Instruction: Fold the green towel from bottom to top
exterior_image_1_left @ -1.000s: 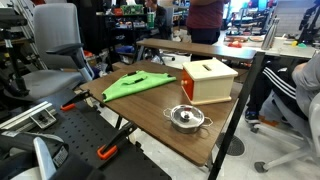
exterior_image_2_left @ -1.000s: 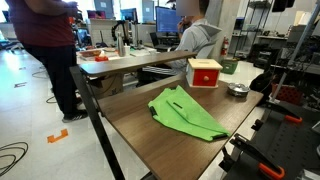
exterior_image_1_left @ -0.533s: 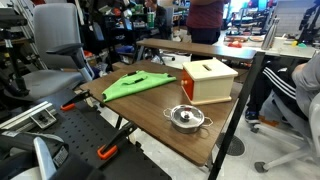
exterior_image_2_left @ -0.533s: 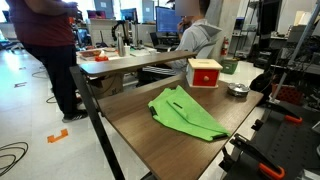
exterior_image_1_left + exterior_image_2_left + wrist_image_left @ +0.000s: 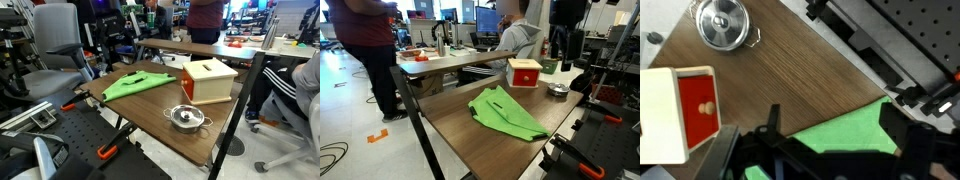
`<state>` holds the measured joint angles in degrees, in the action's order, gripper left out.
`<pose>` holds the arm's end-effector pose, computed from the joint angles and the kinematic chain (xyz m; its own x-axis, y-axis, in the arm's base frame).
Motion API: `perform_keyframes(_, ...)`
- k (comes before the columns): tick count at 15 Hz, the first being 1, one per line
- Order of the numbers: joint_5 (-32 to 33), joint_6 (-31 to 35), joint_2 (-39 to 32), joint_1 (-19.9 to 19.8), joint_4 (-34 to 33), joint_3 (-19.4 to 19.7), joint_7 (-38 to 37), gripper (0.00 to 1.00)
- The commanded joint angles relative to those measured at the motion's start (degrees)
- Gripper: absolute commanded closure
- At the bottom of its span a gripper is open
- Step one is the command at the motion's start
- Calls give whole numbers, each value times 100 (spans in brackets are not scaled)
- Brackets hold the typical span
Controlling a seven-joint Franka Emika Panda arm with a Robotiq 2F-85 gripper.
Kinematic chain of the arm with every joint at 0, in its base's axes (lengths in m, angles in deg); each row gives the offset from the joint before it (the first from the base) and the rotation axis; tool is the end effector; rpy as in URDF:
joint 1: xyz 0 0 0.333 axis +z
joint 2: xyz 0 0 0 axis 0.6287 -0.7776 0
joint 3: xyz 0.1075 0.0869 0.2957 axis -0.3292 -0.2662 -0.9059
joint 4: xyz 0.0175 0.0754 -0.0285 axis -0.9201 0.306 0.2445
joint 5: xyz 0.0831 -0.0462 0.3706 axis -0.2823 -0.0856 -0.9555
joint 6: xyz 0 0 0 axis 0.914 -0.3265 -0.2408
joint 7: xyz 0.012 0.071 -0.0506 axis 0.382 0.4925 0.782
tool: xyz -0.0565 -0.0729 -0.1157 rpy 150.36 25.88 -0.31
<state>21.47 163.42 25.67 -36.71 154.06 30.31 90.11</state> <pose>0.4472 0.0425 0.2612 0.6870 0.6975 -0.2038 0.7265 -0.6649 0.1732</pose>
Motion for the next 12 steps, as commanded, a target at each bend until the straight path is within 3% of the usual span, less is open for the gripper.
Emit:
perform_keyframes(1,-893,354,-447,55,-114,31,1427,0)
perform_keyframes(5,-1463,152,-879,13,-168,-82,2169,0)
perform_keyframes(12,-1239,349,-1711,72,-231,-182,1664,0)
